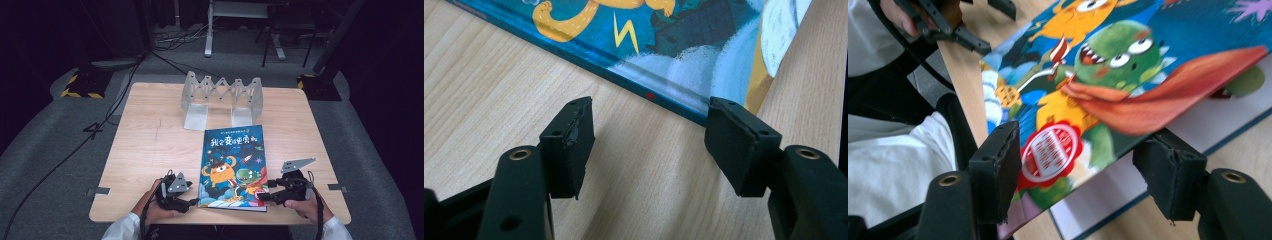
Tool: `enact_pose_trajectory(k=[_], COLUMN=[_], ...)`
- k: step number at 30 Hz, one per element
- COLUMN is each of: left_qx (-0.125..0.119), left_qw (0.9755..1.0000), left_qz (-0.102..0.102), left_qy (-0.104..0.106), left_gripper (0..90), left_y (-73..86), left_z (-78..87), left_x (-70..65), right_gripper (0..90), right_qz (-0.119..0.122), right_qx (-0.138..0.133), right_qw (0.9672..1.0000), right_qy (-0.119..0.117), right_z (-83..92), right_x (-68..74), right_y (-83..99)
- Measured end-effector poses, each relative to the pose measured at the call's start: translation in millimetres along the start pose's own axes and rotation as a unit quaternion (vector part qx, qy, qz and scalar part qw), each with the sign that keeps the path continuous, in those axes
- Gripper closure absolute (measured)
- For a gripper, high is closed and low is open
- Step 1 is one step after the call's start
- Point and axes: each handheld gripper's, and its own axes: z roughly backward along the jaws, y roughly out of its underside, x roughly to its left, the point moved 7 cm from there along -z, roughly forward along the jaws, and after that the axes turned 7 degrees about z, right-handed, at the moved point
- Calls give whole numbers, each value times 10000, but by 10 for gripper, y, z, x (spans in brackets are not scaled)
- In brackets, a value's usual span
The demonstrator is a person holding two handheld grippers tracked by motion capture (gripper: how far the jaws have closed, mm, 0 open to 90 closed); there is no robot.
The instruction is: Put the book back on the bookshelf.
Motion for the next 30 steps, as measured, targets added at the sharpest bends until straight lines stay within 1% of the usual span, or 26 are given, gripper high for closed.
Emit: enact_pose_trajectory(k=[1, 2, 4, 9, 11, 12, 13, 15, 16, 20, 22, 24, 25, 26, 27, 28, 30], left_qx=[-1, -8, -8, 1, -1, 0, 0, 0, -2, -6, 2, -5, 0, 0, 5, 6, 29], left_qw=[10000, 10000, 10000, 10000, 10000, 10000, 10000, 10000, 10000, 10000, 10000, 10000, 10000, 10000, 10000, 10000, 10000], left_qz=[-3, -14, -41, -38, -38, -40, -40, -34, -34, -37, -12, -14, -9, -9, 27, 43, 65], left_qy=[1, 7, 12, 15, 20, 20, 20, 17, 17, 20, 7, 8, 2, 2, -22, -30, -55], left_gripper=[369, 369, 369, 369, 369, 369, 369, 369, 369, 369, 356, 354, 353, 344, 327, 327, 299], left_y=[0, -2, -4, -5, -6, -5, -5, -5, -5, -5, -5, -5, -5, -5, -5, -6, -3], left_z=[0, -1, -2, -2, -2, -2, -2, -2, -2, -2, -3, -3, -3, -3, -6, -7, -9], left_x=[0, 0, 4, 4, 4, 4, 4, 4, 4, 4, 6, 8, 10, 10, 14, 15, 23], right_gripper=[371, 363, 353, 353, 353, 353, 353, 353, 353, 362, 431, 475, 492, 492, 515, 515, 525], right_qz=[25, 82, 122, 106, 55, 0, 0, -57, -91, -70, -35, -100, -50, -50, 1, 1, 55], right_qx=[-20, -23, -59, -145, -181, -171, -171, -194, -171, -217, -366, -555, -617, -617, -696, -696, -739], right_qw=[10000, 9999, 9999, 9998, 9997, 9997, 9997, 9998, 9998, 9997, 9993, 9982, 9978, 9978, 9971, 9971, 9966], right_qy=[-10, 64, 52, 85, 147, 164, 164, 82, 84, 80, -80, -185, -216, -216, -310, -310, -359], right_z=[-8, -17, -43, -71, -87, -112, -112, -153, -167, -178, -164, -134, -122, -122, -111, -111, -103], right_x=[-12, -35, -68, -159, -222, -276, -276, -319, -328, -329, -325, -325, -315, -315, -295, -295, -280], right_y=[-25, -57, -120, -197, -224, -240, -240, -243, -235, -216, -222, -250, -263, -263, -284, -284, -300])
